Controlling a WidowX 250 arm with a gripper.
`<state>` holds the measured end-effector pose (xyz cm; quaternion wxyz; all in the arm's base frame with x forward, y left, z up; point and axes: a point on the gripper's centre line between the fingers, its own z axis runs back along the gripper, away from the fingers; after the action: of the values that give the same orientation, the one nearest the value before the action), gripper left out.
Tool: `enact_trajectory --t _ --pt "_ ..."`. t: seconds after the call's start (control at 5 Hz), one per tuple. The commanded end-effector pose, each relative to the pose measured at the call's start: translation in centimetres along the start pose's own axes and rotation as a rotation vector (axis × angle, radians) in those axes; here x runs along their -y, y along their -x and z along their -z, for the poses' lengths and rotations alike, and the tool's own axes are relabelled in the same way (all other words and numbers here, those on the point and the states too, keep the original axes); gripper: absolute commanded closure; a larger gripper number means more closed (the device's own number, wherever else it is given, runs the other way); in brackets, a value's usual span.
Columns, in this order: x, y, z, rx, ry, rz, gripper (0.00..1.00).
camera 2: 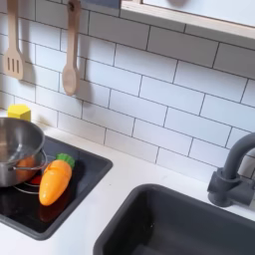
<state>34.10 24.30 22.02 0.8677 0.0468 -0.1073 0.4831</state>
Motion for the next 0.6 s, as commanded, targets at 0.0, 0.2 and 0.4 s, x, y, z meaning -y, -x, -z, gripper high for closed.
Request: enact_trajectory --t 0.0,0.2,0.4 --pt "-2.8 -0.5 0.2 -0.018 0.017 -0.011 0.0" --pt "-3.6 -0.5 1.1 -0.031 0.011 -0.009 0.0" --pt "-4.5 -0.1 1.7 -0.043 0.008 0.003 0.0"
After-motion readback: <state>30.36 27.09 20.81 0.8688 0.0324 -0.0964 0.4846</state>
